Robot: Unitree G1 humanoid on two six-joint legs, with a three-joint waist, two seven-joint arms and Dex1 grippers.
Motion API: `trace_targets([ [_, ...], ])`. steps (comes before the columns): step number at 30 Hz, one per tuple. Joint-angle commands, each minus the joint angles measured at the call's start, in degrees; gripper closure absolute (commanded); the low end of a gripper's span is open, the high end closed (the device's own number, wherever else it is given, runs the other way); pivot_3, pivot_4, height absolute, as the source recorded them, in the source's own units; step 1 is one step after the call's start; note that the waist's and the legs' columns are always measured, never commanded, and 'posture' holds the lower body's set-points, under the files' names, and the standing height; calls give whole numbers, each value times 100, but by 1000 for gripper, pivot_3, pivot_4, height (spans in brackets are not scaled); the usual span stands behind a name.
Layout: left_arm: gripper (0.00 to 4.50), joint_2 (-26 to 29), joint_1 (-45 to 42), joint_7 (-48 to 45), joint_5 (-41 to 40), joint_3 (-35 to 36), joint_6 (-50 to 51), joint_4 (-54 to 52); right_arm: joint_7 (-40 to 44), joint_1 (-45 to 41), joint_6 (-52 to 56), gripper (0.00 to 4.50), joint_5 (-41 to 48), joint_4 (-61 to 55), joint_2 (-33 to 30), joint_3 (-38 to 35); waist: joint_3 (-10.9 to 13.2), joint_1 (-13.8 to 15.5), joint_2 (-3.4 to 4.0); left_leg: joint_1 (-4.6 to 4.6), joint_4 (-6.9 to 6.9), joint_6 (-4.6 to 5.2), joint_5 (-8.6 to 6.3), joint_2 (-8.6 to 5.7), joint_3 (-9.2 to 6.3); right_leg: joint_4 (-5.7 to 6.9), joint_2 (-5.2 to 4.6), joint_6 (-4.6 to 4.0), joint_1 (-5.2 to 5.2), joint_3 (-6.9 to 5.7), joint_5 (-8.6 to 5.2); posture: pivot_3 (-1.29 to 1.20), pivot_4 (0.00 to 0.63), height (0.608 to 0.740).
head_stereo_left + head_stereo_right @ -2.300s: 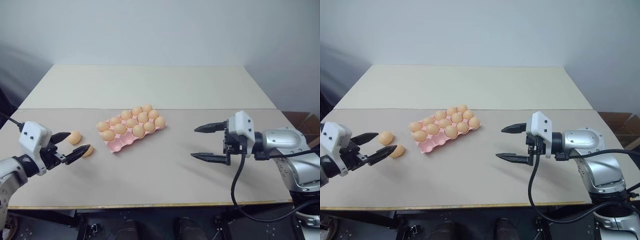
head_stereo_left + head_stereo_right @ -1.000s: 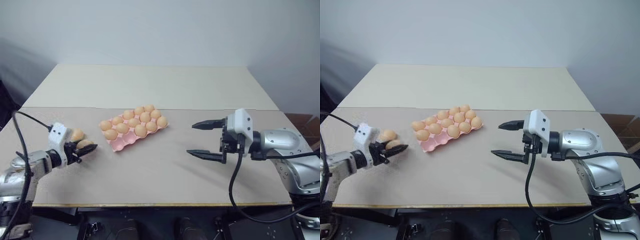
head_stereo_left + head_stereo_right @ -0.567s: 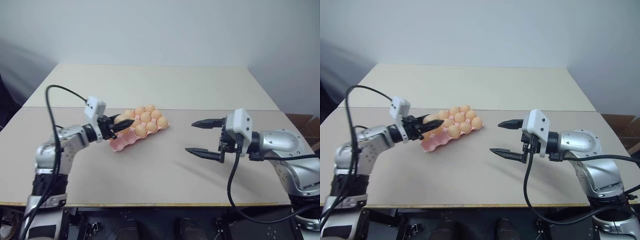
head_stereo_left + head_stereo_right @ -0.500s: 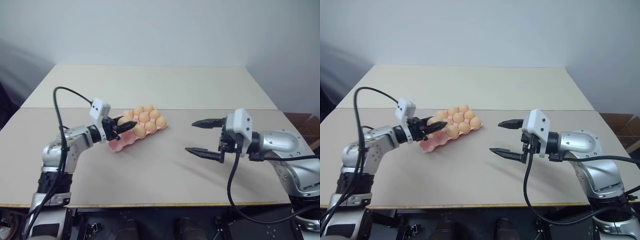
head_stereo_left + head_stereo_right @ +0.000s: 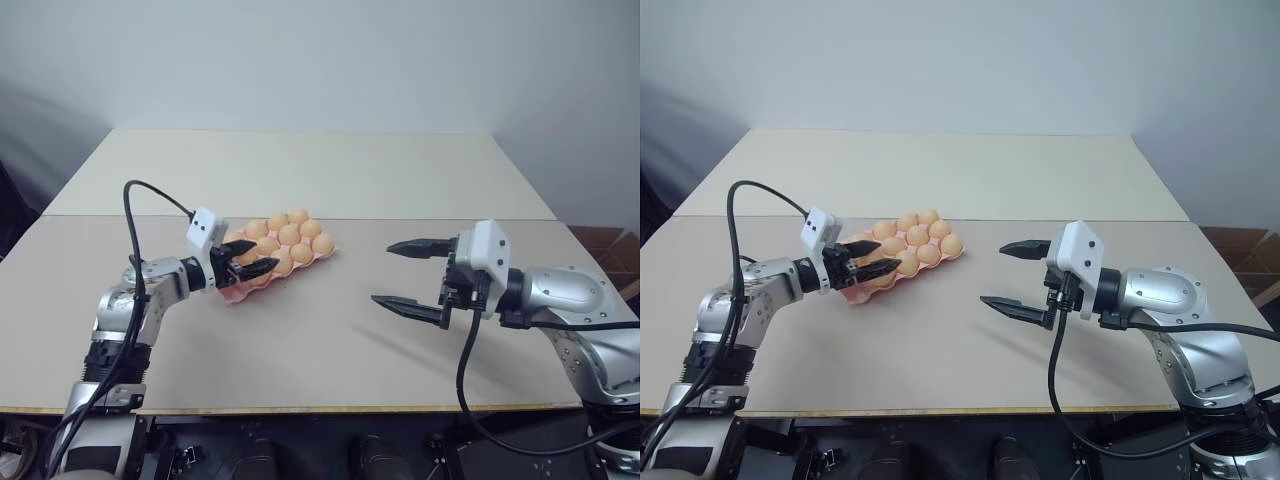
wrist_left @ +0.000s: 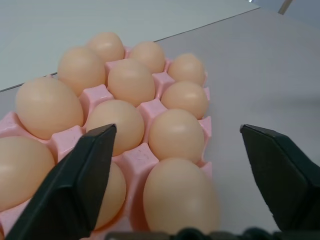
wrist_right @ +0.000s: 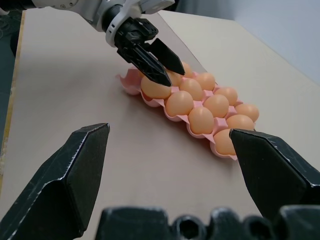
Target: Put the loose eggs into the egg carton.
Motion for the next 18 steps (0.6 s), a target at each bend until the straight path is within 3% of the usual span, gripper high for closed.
trace_targets([
  [1,36,232,55,28,-151,473,-121,-407,5,-32,-53,0,124,-117,-26,-167,0,-3,0,0,0,0,0,0,0,0,0,0,0,0,0,0,150,740],
  [8,36,963,804,-86,-583,1633,10,-1204,148,-151,-177,0,89,65,35,-67,0,-48,0,1,0,0,0,2,0,0,-1,0,0,0,0,0,150,740],
  [13,36,1413,2087,-295,-1031,2737,170,-2207,337,-294,-278,0,75,320,50,-43,0,-67,1,1,0,0,0,3,2,-2,-3,-1,-2,0,-1,0,150,740],
  [18,36,1338,3807,-486,-1297,4140,306,-3230,688,-309,-375,0,59,722,-11,-44,0,-68,0,3,-1,-1,-1,7,4,-3,-4,-13,-5,-2,-9,0,150,740],
])
